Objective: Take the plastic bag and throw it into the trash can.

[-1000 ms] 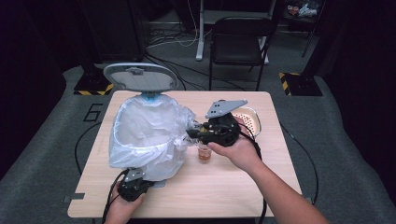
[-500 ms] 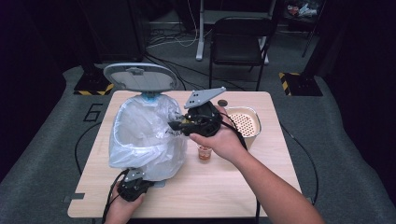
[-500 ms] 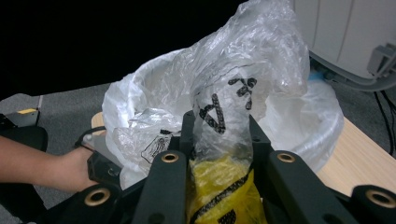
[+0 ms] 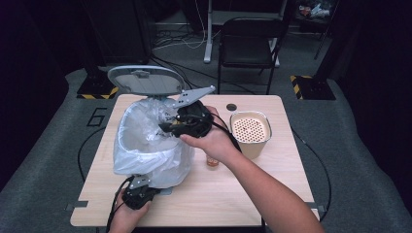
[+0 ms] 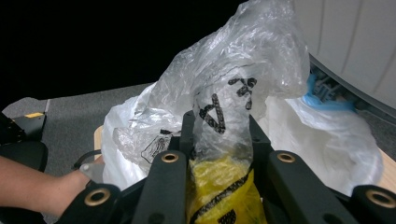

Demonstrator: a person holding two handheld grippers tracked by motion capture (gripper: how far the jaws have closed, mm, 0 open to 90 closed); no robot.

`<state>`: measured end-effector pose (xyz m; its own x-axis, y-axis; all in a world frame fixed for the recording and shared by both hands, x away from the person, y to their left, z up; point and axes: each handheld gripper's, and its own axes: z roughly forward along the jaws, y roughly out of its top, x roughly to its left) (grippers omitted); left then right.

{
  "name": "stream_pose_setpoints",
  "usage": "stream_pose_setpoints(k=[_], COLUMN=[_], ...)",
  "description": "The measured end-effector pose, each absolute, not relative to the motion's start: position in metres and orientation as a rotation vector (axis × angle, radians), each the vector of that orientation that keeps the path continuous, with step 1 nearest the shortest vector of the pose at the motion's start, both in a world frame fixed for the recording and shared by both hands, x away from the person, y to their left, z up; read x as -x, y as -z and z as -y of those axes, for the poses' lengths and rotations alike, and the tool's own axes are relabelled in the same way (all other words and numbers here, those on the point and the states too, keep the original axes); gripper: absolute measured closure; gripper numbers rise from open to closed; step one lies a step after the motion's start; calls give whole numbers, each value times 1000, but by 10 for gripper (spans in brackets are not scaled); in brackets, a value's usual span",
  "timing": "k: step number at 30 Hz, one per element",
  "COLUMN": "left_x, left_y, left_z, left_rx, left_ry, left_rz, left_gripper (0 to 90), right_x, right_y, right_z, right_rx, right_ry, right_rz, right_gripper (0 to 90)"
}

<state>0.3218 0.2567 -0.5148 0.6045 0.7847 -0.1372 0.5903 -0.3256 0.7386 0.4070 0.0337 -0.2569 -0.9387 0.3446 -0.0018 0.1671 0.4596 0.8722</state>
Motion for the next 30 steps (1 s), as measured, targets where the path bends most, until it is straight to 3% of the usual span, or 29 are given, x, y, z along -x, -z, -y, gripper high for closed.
stream_pose_setpoints(k=[8,12,14,18,21,30], left_x=[-322,-322,-322,-322,-322,-322], left_y=[515,515,515,515,515,515], left_z=[-257,-257,-257,-257,-257,-257], left_rx=[-2041,-2040,-2039,-2038,-2038,-2031], left_ry=[-312,-311,-310,-309,-309,-306], left_rz=[-1084,-1084,-1083,-1083,-1083,-1085], left_gripper=[900,900,900,900,900,900], right_x=[-417,-423,-427,-429,-428,-415], right_y=[266,275,278,284,283,278], right_z=[-61,-72,-75,-79,-77,-56], right_rx=[-449,-478,-489,-551,-574,-548], right_ry=[-1445,-1415,-1413,-1401,-1413,-1436], right_rz=[-2547,-2548,-2538,-2513,-2471,-2451], right_gripper=[748,703,622,346,266,347])
